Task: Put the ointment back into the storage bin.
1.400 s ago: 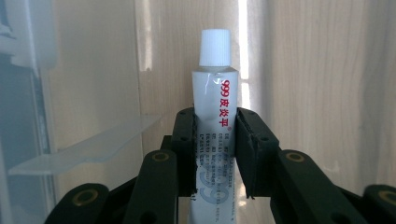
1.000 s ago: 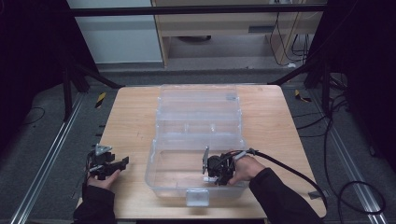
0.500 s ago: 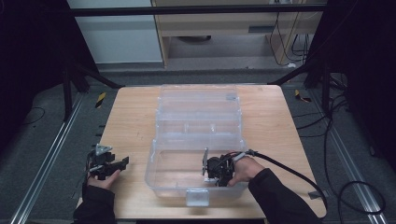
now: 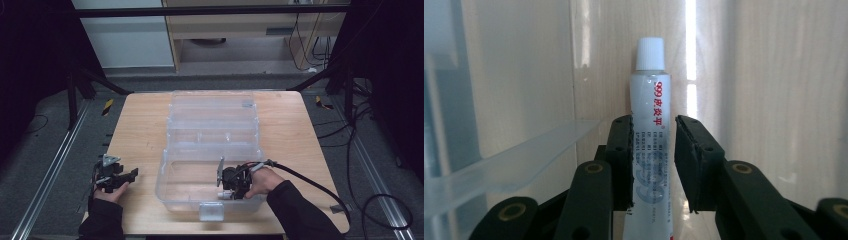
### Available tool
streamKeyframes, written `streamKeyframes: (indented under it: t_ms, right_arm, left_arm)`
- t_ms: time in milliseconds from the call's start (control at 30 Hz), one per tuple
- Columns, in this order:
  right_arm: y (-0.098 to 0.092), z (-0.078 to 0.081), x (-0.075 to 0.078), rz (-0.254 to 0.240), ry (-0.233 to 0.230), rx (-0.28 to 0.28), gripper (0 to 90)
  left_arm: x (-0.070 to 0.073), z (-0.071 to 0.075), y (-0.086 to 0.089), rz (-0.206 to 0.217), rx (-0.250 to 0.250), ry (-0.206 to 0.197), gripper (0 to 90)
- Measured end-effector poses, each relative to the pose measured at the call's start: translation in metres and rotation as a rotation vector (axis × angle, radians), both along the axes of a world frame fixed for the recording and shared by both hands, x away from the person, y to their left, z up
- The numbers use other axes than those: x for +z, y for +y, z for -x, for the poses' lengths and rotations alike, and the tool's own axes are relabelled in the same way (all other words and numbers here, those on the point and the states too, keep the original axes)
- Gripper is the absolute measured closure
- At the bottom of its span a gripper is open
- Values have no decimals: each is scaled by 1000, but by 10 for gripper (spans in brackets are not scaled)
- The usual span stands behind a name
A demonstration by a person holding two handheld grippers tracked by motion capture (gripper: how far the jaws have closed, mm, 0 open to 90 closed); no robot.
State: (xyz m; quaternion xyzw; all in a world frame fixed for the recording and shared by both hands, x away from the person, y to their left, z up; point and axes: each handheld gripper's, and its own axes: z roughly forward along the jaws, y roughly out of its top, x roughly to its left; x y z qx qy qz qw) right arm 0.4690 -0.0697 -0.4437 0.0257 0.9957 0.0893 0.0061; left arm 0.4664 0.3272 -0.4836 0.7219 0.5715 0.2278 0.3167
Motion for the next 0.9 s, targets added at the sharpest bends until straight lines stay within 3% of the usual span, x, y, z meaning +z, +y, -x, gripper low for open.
streamKeyframes:
  t_ms: [167, 500, 800, 900]
  right_arm:
    - [-6, 1, 13, -52, -33, -24, 640]
    - [-33, 8, 51, -271, -120, -139, 565]
    - [-63, 13, 72, -476, -231, -310, 480]
    - [-75, 14, 75, -534, -272, -376, 393]
  left_arm:
    - [0, 0, 0, 1, 0, -1, 370]
    - [0, 0, 0, 0, 0, 0, 368]
    - [0, 0, 0, 1, -1, 0, 367]
    - [1, 1, 0, 3, 1, -1, 367]
